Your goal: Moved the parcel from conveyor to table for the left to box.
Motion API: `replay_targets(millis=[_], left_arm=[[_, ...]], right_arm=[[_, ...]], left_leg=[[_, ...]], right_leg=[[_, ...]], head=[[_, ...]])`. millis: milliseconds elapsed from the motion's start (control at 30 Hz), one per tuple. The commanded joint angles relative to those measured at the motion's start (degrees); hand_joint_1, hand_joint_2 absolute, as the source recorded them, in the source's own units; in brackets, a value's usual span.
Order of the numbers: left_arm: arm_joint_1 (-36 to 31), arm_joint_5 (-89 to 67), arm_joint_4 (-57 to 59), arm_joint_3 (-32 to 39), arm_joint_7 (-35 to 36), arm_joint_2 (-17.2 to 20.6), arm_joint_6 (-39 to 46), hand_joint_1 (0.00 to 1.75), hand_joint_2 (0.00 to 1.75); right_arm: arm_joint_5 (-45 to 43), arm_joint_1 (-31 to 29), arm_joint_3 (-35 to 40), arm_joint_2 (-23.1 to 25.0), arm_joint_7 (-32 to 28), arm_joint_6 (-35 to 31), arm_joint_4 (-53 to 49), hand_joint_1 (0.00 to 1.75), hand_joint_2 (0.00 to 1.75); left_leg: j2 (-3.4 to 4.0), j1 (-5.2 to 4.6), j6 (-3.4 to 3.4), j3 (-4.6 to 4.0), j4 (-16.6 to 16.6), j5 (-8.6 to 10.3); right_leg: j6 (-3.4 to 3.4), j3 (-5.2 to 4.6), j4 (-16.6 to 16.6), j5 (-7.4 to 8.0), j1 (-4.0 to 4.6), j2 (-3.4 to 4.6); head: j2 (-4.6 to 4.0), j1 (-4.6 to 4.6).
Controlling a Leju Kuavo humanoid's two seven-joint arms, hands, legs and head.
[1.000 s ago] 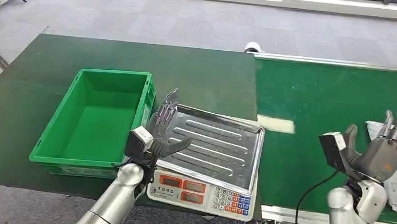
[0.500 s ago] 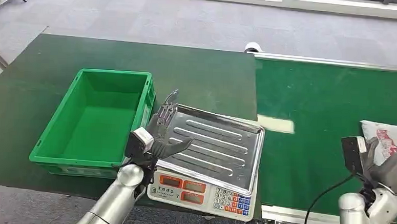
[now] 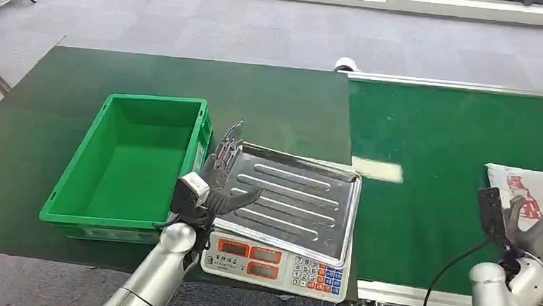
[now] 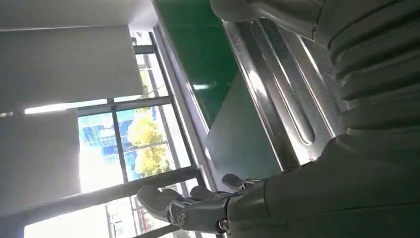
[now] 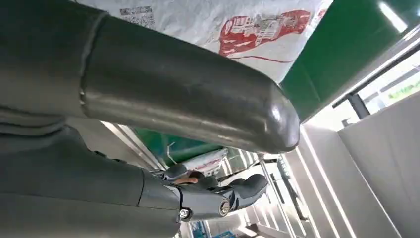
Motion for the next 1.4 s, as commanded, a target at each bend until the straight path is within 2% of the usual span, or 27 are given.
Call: replay_targets(millis=[33, 267, 300, 400, 467, 567, 700, 800, 833, 967, 1033, 1100, 1200, 1400], left_arm=[[-2.35, -0.52, 3.79, 1.69, 0.26, -0.21, -0.61, 0.00, 1.75], [-3.75, -1.67, 6.37, 0.70, 0.26, -1.33, -1.05, 0.00, 1.75], [-3.98, -1.72, 6.63, 0.41, 0.26, -1.47, -1.05, 0.00, 1.75], [-4.23, -1.28, 6.59, -0.29, 0.26, -1.56, -0.99, 0.00, 1.75], [-4.10, -1.11, 6.37, -0.29, 0.26, -1.52, -1.02, 0.00, 1.75], [-4.10, -1.11, 6.37, -0.29, 0.26, -1.52, -1.02, 0.00, 1.75], [-3.63, -0.60, 5.75, 0.23, 0.26, -1.51, -1.28, 0.00, 1.75], [-3.73, -0.41, 5.79, 0.77, 0.26, -1.68, -1.39, 0.00, 1.75], [-3.75, -0.37, 5.88, 0.98, 0.26, -1.75, -1.52, 0.00, 1.75], [-3.75, -0.35, 5.93, 1.01, 0.26, -1.80, -1.56, 0.00, 1.75], [-3.48, -0.61, 6.12, 0.85, 0.26, -2.13, -1.30, 0.00, 1.75], [-3.92, -0.94, 7.06, 0.20, 0.26, -2.43, -1.69, 0.00, 1.75], [-4.01, -0.78, 7.35, -0.11, 0.26, -2.33, -1.27, 0.00, 1.75], [-3.95, -0.42, 7.27, 0.30, 0.26, -2.09, -0.57, 0.00, 1.75]], right_arm=[[-0.55, -3.70, -4.42, -0.91, -1.08, -0.09, 7.87, 0.00, 0.00], [-2.43, -4.83, -8.84, -0.28, -5.57, -0.09, 6.37, 0.00, 0.00], [-0.01, -5.27, -7.99, -1.10, -3.31, -0.09, 7.93, 0.00, 0.00], [5.39, -8.60, -5.62, -4.94, 4.50, 5.90, 14.36, 0.00, 0.00], [6.71, -9.42, -5.02, -5.83, 6.33, 7.42, 15.75, 0.00, 0.00], [6.71, -9.42, -5.02, -5.83, 6.33, 7.42, 15.75, 0.00, 0.00], [10.98, -11.74, -2.61, -7.80, 10.45, 10.79, 19.09, 0.00, 0.00], [13.21, -13.54, -1.19, -9.31, 12.80, 14.20, 21.69, 0.00, 0.00], [14.01, -14.48, -0.73, -10.05, 14.27, 17.37, 23.42, 0.00, 0.00], [13.80, -14.97, -1.01, -10.47, 14.66, 19.73, 24.63, 0.00, 0.00], [13.34, -15.31, -1.38, -11.52, 14.57, 24.08, 26.44, 0.00, 0.00], [13.09, -14.06, -1.99, -12.67, 17.29, 30.76, 28.33, 0.00, 0.00], [12.89, -11.23, -1.79, -12.75, 16.94, 33.49, 28.27, 0.00, 0.00], [14.05, -12.59, -0.57, -11.54, 19.03, 37.13, 28.04, 0.00, 0.00]], left_leg=[[0.09, 0.03, -0.02, 0.16, -0.09, -0.02], [0.05, 0.02, -0.01, 0.04, -0.01, -0.01], [0.07, 0.03, -0.01, 0.09, -0.03, -0.01], [0.03, -0.01, 0.01, 0.07, -0.02, 0.00], [0.12, 0.00, 0.01, 0.06, 0.01, -0.03], [0.13, 0.00, 0.00, 0.11, -0.03, -0.01], [0.19, 0.00, -0.02, 0.17, -0.07, -0.04], [0.24, -0.02, -0.02, 0.17, -0.06, -0.04], [0.14, -0.03, 0.00, 0.04, 0.01, -0.02], [0.17, 0.00, 0.00, 0.13, -0.04, -0.02], [0.13, 0.00, 0.00, 0.05, 0.00, -0.02], [0.09, -0.02, 0.00, 0.07, -0.02, -0.02], [-0.07, 0.06, -0.01, 0.21, -0.12, -0.01], [0.05, -0.02, 0.02, 0.07, -0.02, -0.05]], right_leg=[[-0.07, 0.16, -0.11, 0.00, 0.05, 0.01], [-0.04, 0.05, -0.03, 0.01, 0.03, 0.00], [-0.06, 0.11, -0.07, 0.01, 0.05, -0.01], [-0.03, 0.08, -0.04, 0.00, 0.00, -0.03], [-0.02, 0.06, -0.03, 0.02, 0.01, 0.06], [-0.04, 0.12, -0.09, 0.04, 0.02, 0.05], [-0.04, 0.16, -0.12, 0.05, 0.02, 0.11], [-0.04, 0.13, -0.09, 0.06, 0.00, 0.14], [0.01, 0.02, -0.01, 0.05, -0.02, 0.09], [-0.02, 0.15, -0.11, 0.07, 0.03, 0.08], [0.00, 0.07, -0.06, 0.06, 0.01, 0.07], [-0.01, 0.09, -0.05, 0.04, 0.00, 0.02], [-0.03, 0.33, -0.23, 0.03, 0.08, -0.16], [0.00, 0.08, -0.05, 0.03, -0.01, 0.01]], head=[[0.00, 0.00], [0.00, 0.00], [0.00, 0.00], [0.00, 0.00], [0.00, 0.00], [0.00, 0.00], [0.00, 0.00], [0.00, 0.00], [0.00, -0.02], [0.00, -0.02], [0.00, 0.00], [0.00, 0.00], [0.00, -0.02], [0.00, 0.00]])
